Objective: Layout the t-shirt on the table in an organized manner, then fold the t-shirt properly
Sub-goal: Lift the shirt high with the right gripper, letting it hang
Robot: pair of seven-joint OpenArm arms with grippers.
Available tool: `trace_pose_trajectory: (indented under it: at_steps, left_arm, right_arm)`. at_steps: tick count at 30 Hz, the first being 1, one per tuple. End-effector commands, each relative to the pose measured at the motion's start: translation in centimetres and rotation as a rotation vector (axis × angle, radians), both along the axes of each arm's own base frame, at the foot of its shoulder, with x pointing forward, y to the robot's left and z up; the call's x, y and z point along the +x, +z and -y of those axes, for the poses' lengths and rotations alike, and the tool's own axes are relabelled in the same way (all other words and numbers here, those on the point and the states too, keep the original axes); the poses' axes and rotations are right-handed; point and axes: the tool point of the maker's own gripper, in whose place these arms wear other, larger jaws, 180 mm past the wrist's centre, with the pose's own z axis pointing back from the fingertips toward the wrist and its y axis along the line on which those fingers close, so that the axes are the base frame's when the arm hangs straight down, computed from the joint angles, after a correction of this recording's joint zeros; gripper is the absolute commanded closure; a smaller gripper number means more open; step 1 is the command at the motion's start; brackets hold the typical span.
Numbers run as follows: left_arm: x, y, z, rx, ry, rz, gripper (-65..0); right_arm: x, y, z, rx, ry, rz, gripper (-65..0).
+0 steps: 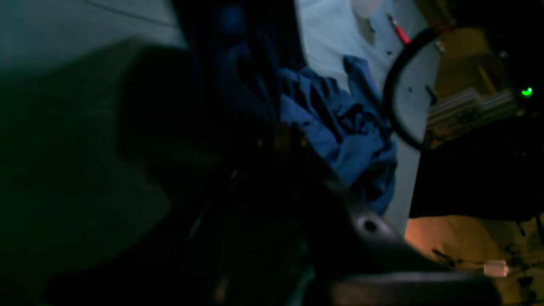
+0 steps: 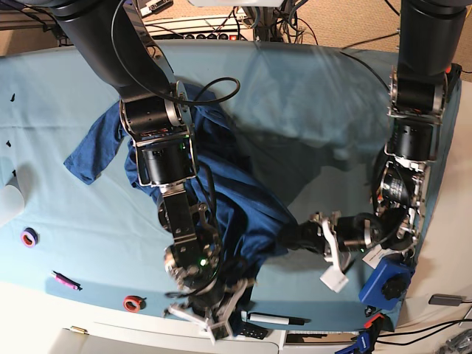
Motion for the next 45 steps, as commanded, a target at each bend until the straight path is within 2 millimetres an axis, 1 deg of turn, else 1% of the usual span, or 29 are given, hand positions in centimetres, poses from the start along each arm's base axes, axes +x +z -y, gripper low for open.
trace_pose_trajectory:
  at_steps: [1, 3, 6, 8, 11, 13, 16, 22, 25, 28, 33, 35, 37, 39, 41, 43, 45]
  left_arm:
    - [1.6, 3.5, -0.3, -0.042, 0.015, 0.083, 0.0]
    - [2.2, 4.8, -0.5, -0.04, 0.016, 0.113, 0.0]
    - [3.4, 7.4, -0.6, -0.034, 0.017, 0.171, 0.0]
    - [4.4, 9.2, -0.9, -0.01, 0.023, 0.219, 0.0]
    - [6.5, 12.2, -2.0, 0.041, 0.072, 0.324, 0.0]
    - [7.7, 14.2, -2.7, 0.074, 0.107, 0.394, 0.0]
    - [9.1, 16.4, -3.9, 0.129, 0.163, 0.458, 0.0]
    - [11.0, 20.8, -5.9, 0.168, 0.261, 0.58, 0.0]
    - [12.0, 23.2, -6.9, 0.193, 0.328, 0.625, 0.0]
    - [12.7, 25.6, -7.6, 0.214, 0.376, 0.674, 0.0]
    - [12.8, 30.3, -7.9, 0.196, 0.406, 0.758, 0.0]
    - [12.6, 32.1, -7.9, 0.192, 0.409, 0.789, 0.0]
    - [12.4, 33.8, -7.9, 0.186, 0.414, 0.818, 0.0]
    - [12.4, 34.1, -7.9, 0.182, 0.419, 0.822, 0.0]
    - [12.5, 34.2, -8.0, 0.168, 0.431, 0.813, 0.0]
    - [12.4, 34.3, -7.9, 0.157, 0.427, 0.811, 0.0]
    - [12.4, 34.3, -7.9, 0.158, 0.426, 0.81, 0.0]
  right_arm:
    - [0.7, 4.9, -0.3, 0.019, 0.005, 0.106, 0.0]
    - [0.2, 7.0, -0.1, 0.031, -0.005, 0.123, 0.0]
    - [-0.9, 9.7, 0.0, 0.043, -0.011, 0.142, 0.0]
    - [-1.4, 11.3, 0.4, 0.044, -0.025, 0.162, 0.0]
    - [-2.1, 13.0, 0.7, 0.049, -0.034, 0.194, 0.0]
    - [-2.2, 13.6, 0.7, 0.047, -0.036, 0.21, 0.0]
    - [-2.0, 14.8, 0.8, 0.046, -0.041, 0.236, 0.0]
    - [-1.6, 19.5, 1.4, 0.073, -0.077, 0.319, 0.0]
    - [-1.6, 21.0, 2.0, 0.087, -0.095, 0.34, 0.0]
    - [-1.4, 22.0, 3.5, 0.121, -0.127, 0.353, 0.0]
    - [-1.1, 24.2, 8.1, 0.259, -0.209, 0.38, 0.0]
    - [-0.9, 24.7, 9.1, 0.334, -0.197, 0.37, 0.0]
    - [-0.7, 24.7, 9.1, 0.378, -0.153, 0.348, 0.0]
    - [-0.5, 24.5, 8.6, 0.401, -0.111, 0.332, 0.0]
    - [-0.4, 24.3, 7.7, 0.403, -0.061, 0.32, 0.0]
    - [-0.6, 24.3, 6.2, 0.404, 0.005, 0.309, 0.0]
    - [-1.1, 24.1, 3.7, 0.398, 0.121, 0.273, 0.0]
